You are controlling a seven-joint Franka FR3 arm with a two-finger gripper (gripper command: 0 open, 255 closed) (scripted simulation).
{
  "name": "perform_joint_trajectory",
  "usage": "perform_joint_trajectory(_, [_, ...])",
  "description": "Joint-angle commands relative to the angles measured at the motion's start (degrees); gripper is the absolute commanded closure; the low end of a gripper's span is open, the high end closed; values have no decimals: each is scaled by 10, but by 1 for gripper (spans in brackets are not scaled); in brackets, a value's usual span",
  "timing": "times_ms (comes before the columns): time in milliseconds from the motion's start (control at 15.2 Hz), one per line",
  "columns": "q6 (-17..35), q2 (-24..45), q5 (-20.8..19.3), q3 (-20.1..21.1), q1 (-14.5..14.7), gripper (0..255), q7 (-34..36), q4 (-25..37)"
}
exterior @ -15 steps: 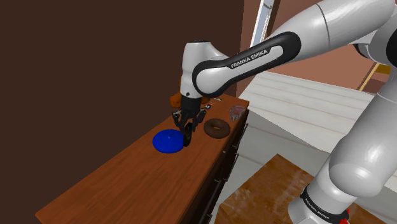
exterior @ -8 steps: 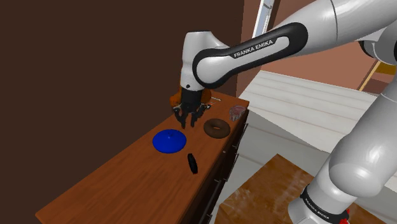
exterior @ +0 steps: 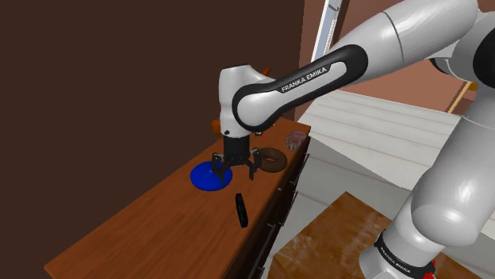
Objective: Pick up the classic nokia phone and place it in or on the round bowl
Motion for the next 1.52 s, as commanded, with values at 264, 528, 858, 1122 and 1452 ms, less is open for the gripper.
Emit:
perform_joint_trajectory(264, [43,21,-4,2,4,0,14,-30])
perform_joint_trajectory(528, [56,27,-6,3,5,0,16,-36])
perform_joint_trajectory(858, [56,27,-6,3,5,0,16,-36])
perform_joint_trajectory(1122, [56,27,-6,3,5,255,16,-36])
perform_joint_trajectory(1452, [55,27,-6,2,5,255,16,-36])
